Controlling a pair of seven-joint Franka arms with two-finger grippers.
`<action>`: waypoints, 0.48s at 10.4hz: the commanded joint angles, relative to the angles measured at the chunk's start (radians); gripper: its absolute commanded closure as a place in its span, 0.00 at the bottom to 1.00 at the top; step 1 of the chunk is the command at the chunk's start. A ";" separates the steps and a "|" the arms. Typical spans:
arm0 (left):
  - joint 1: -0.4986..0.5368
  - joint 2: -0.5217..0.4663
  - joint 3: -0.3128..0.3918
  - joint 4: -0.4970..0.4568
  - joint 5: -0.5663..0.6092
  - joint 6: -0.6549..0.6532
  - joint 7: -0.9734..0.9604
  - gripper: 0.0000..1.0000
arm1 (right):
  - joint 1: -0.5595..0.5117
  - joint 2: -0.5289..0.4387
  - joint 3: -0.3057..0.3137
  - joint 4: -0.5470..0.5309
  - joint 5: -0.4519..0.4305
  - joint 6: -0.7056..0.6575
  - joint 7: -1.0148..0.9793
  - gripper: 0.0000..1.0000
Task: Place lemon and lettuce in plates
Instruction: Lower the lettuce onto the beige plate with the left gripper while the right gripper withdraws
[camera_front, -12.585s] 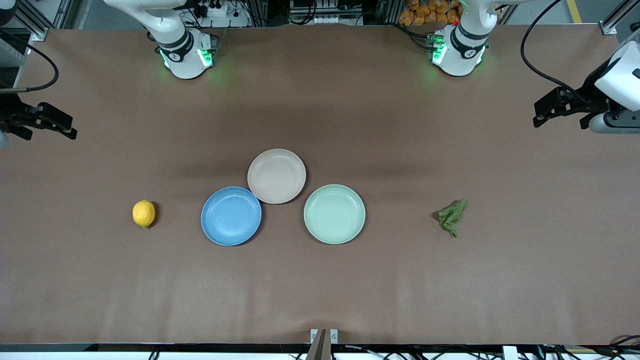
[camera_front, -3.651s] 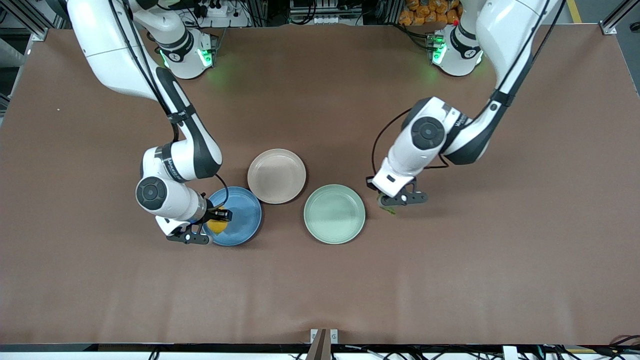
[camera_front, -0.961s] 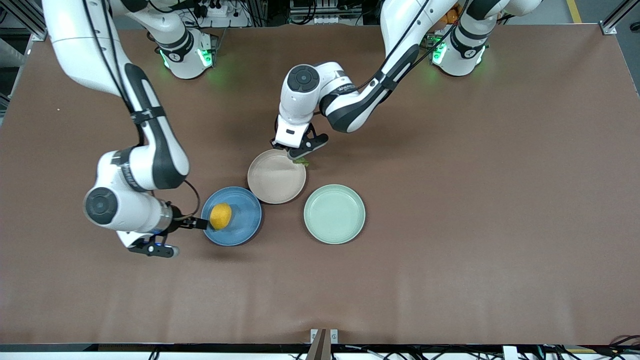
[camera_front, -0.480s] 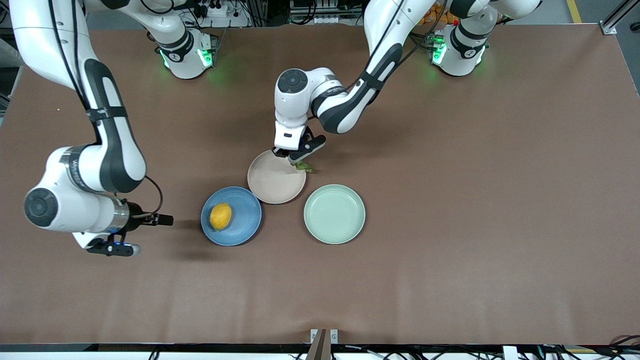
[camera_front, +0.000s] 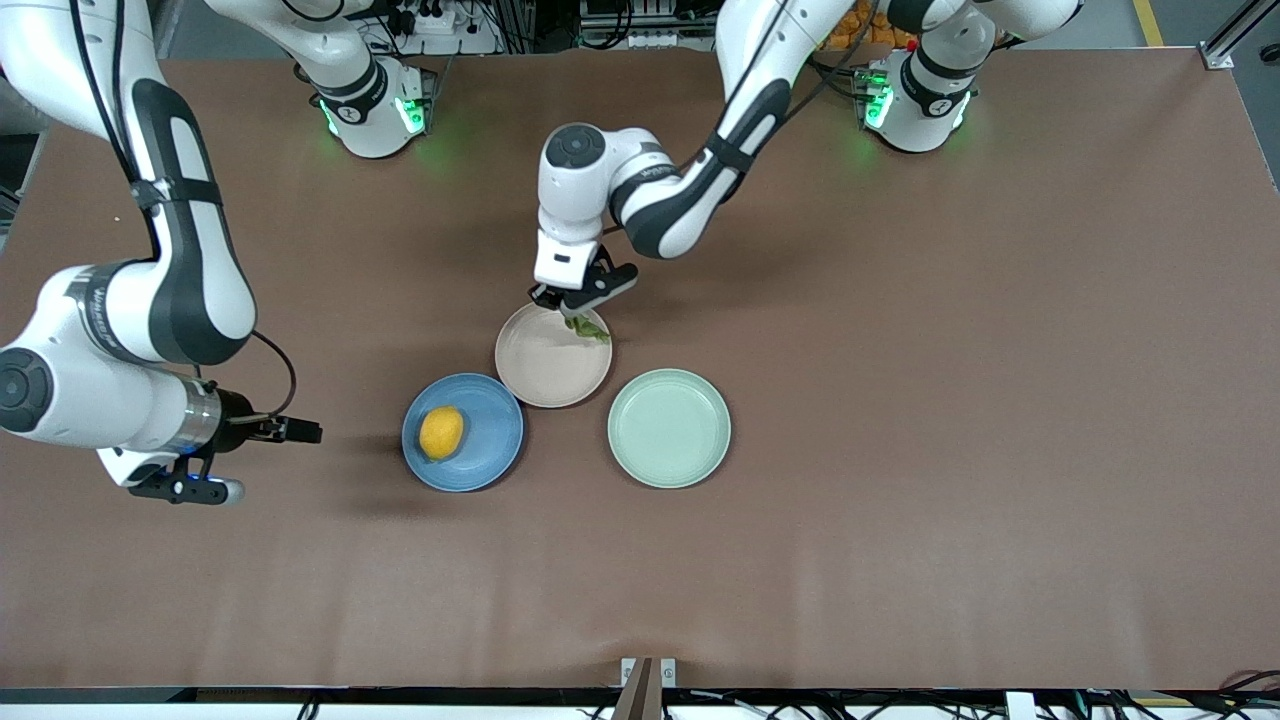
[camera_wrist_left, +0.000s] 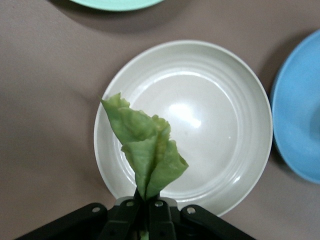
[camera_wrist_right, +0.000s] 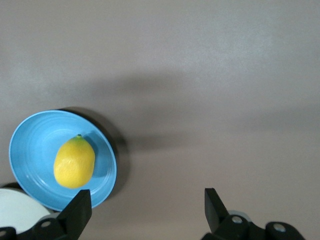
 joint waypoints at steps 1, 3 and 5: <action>-0.064 0.025 0.061 0.023 0.036 0.021 -0.050 1.00 | -0.024 -0.014 0.009 0.044 -0.028 -0.084 -0.009 0.00; -0.064 0.023 0.064 0.023 0.037 0.021 -0.052 1.00 | -0.042 -0.028 0.008 0.091 -0.033 -0.194 0.002 0.00; -0.065 0.023 0.097 0.023 0.039 0.021 -0.068 1.00 | -0.081 -0.052 0.008 0.093 -0.032 -0.233 -0.007 0.00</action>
